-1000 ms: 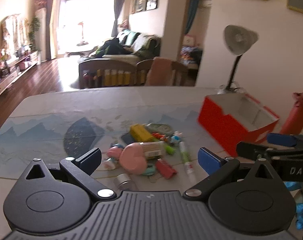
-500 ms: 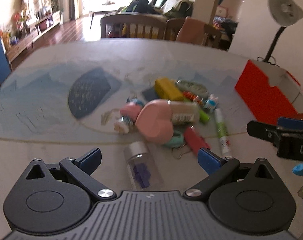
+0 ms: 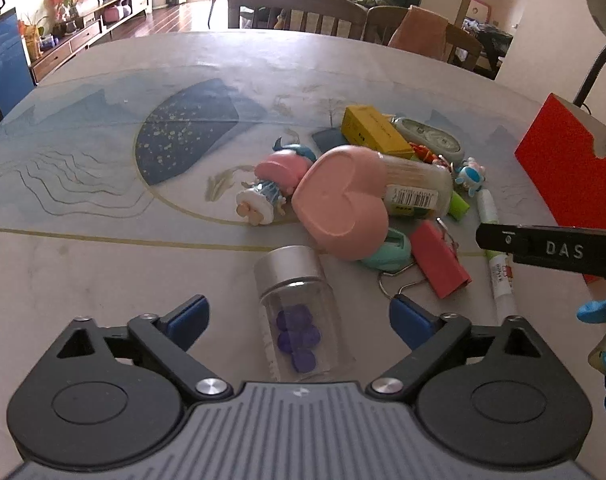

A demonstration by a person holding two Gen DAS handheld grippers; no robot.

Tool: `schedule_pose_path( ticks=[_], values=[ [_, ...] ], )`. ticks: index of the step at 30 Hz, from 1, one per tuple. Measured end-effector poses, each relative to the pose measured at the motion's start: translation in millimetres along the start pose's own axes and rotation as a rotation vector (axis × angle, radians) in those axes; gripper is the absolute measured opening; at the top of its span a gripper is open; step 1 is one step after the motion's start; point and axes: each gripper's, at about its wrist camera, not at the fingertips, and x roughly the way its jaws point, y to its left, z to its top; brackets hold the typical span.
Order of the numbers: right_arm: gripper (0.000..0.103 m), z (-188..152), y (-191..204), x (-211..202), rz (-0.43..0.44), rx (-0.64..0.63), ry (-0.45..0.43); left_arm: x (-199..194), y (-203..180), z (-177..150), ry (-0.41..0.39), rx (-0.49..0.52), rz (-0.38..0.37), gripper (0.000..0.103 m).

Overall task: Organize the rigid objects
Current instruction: 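Grasp the clear purple-pill jar with the left tool while the right tool grasps the glue stick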

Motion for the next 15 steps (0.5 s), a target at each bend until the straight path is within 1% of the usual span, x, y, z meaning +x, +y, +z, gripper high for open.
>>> schedule_pose_path(
  ticks=[2,3,4,6,7,9,11,12,14,15],
  values=[
    [0.055,1.3,0.6,3.2,0.003,-0.002,0.011,2.5,-0.1,-0.4,0.005,0.001,0.009,0.091],
    [0.052,1.7,1.8,5.0,0.001,-0.006,0.013,3.0,0.1,-0.8,0.006,0.001,0.006,0.088],
    [0.051,1.1,2.0,6.2,-0.003,-0.009,0.016,3.6,0.0,-1.1,0.007,0.002,0.006,0.081],
    [0.049,1.7,1.5,9.4,-0.012,-0.003,0.024,3.6,-1.0,-1.4,0.001,0.011,0.012,0.078],
    [0.049,2.0,1.4,9.9,-0.016,-0.002,0.022,3.3,-0.9,-1.6,-0.001,0.011,0.009,0.075],
    [0.043,2.1,2.4,10.5,-0.031,-0.009,0.020,2.4,-0.7,-1.9,-0.006,0.009,0.002,0.069],
    [0.036,3.0,4.1,11.5,-0.051,-0.016,0.019,1.1,-0.6,-2.1,-0.010,0.008,0.000,0.060],
    [0.032,3.3,4.8,12.0,-0.059,-0.019,0.019,0.5,-0.4,-2.1,-0.012,0.007,-0.002,0.057],
    [0.027,4.5,6.0,12.6,-0.063,-0.025,0.019,-0.3,0.5,-2.0,-0.014,0.000,0.000,0.048],
    [0.025,4.5,6.1,12.5,-0.069,-0.028,0.021,-0.6,1.2,-2.0,-0.014,-0.004,-0.002,0.045]
  ],
)
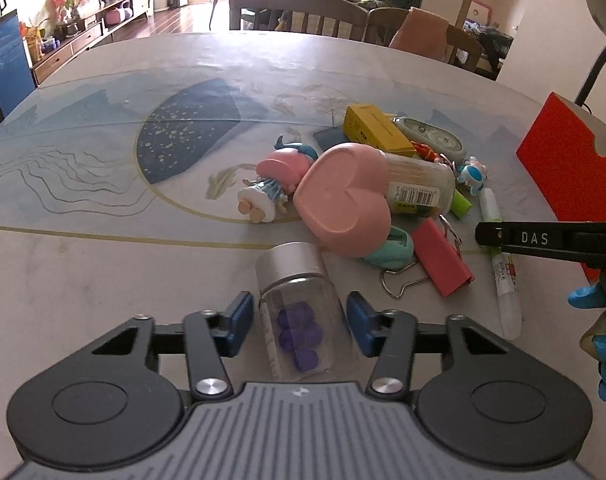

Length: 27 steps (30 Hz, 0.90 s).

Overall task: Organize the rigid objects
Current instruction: 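Grasp the clear purple-pill jar with the left tool while the right tool grasps the glue stick, then carry the pill jar and glue stick over the red shoebox with both tools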

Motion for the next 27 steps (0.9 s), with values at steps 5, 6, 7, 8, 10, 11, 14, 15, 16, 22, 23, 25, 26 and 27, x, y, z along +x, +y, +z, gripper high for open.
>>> schedule_pose_path(
  ticks=[5,6,7,8,10,11,14,15,16,22,23,25,26,27],
  values=[
    [0.020,1.0,1.6,-3.7,-0.016,-0.005,-0.002,-1.8,2.7,0.2,0.011,-0.009,-0.020,0.043],
    [0.020,0.3,1.0,-6.0,-0.016,-0.003,-0.006,-2.6,3.1,-0.1,0.014,-0.006,-0.020,0.043],
    [0.020,-0.6,1.1,-8.3,-0.019,0.000,-0.009,-3.6,3.8,-0.8,0.016,-0.004,-0.023,0.043],
    [0.020,-1.6,0.8,-11.2,-0.019,0.002,-0.010,-4.2,4.9,-0.9,0.020,-0.004,-0.028,0.043],
    [0.020,-4.3,0.1,-18.6,-0.019,0.010,-0.016,-6.4,7.2,-1.1,0.029,-0.006,-0.037,0.043],
    [0.020,-6.1,-0.3,-23.7,-0.018,0.016,-0.020,-8.2,8.0,-1.4,0.030,-0.002,-0.039,0.043],
    [0.019,-11.7,-0.3,-40.2,-0.011,0.027,-0.030,-15.7,11.0,-1.7,0.027,0.004,-0.049,0.042],
    [0.019,-13.9,-0.1,-47.3,-0.009,0.031,-0.038,-19.3,12.1,-1.7,0.023,0.008,-0.056,0.042],
    [0.019,-15.9,0.7,-53.2,-0.008,0.036,-0.044,-22.2,12.8,-1.7,0.021,0.013,-0.064,0.042],
    [0.019,-26.7,3.7,-94.4,0.006,0.068,-0.088,-45.1,17.1,-1.0,-0.007,0.041,-0.106,0.042],
    [0.016,-28.4,5.4,-102.8,0.006,0.070,-0.099,-48.6,17.5,-0.5,-0.011,0.045,-0.110,0.042],
    [0.016,-30.1,7.7,-118.2,0.008,0.075,-0.115,-58.6,18.1,0.5,-0.023,0.056,-0.127,0.042],
    [0.016,-30.9,9.1,-125.5,0.010,0.079,-0.124,-63.4,18.2,1.1,-0.028,0.061,-0.137,0.042],
    [0.016,-31.7,10.0,-134.6,0.009,0.081,-0.138,-69.8,17.4,2.1,-0.036,0.071,-0.150,0.042]
  ],
)
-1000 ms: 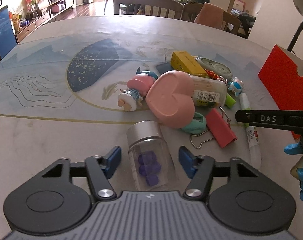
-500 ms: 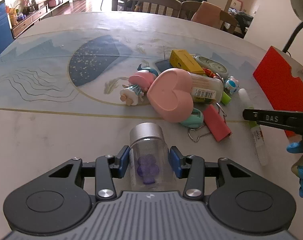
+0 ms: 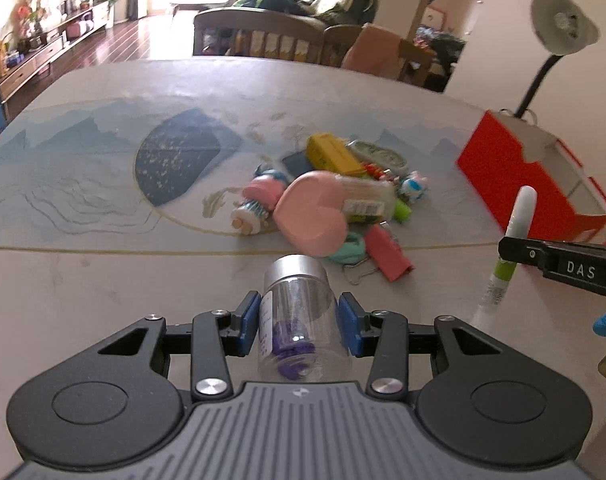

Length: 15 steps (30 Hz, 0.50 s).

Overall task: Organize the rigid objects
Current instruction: 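Carry the pill jar and glue stick over the red shoebox with both tools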

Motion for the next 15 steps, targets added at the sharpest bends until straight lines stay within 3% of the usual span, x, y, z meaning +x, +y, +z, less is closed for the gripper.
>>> schedule_pose_path(
  ticks=[11,15],
  values=[
    [0.016,17.8,-10.9,-68.7,-0.037,0.042,-0.107,-50.4,-32.7,32.5,-0.077,0.104,-0.146,0.042],
    [0.016,35.6,-30.8,-80.1,-0.043,0.062,-0.121,-56.1,-49.0,49.4,-0.096,0.127,-0.163,0.042]
  ],
)
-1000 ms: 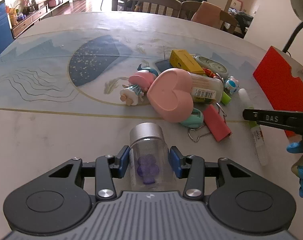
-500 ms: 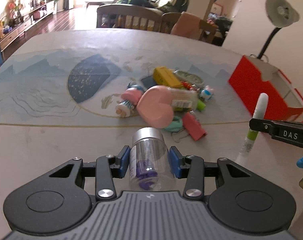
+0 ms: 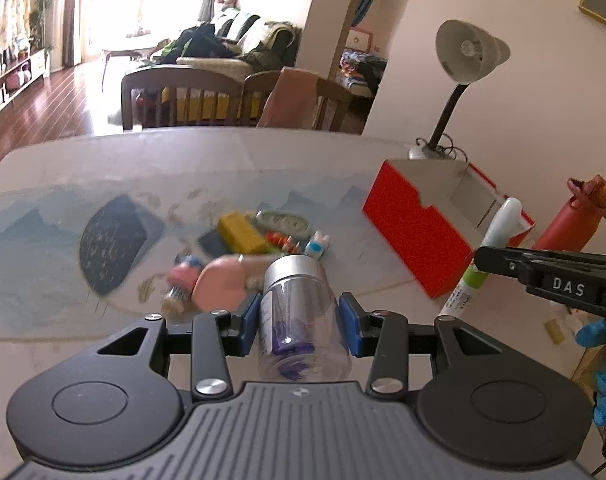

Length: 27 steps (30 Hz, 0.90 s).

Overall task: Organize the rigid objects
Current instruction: 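Carry the pill jar and glue stick over the red shoebox with both tools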

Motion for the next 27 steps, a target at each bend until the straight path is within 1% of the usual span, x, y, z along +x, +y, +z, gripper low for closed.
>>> schedule_pose_path(
  ticks=[5,14,17,21,27],
  values=[
    [0.016,23.5,-30.3,0.6,-0.021,0.011,-0.013,9.2,-21.6,25.2,-0.010,0.026,-0.020,0.042],
    [0.016,56.7,-92.8,24.9,-0.054,0.015,0.011,54.1,-86.8,76.6,-0.017,0.093,-0.063,0.042],
    [0.016,66.6,-114.5,36.6,-0.055,0.021,0.027,77.1,-110.5,93.3,0.000,0.120,-0.071,0.042],
    [0.016,75.5,-139.6,55.1,-0.064,0.016,0.048,108.4,-137.8,107.7,0.026,0.139,-0.081,0.042],
    [0.016,80.7,-175.1,92.6,-0.081,0.006,0.131,164.9,-178.8,124.2,0.086,0.152,-0.092,0.042]
  ],
)
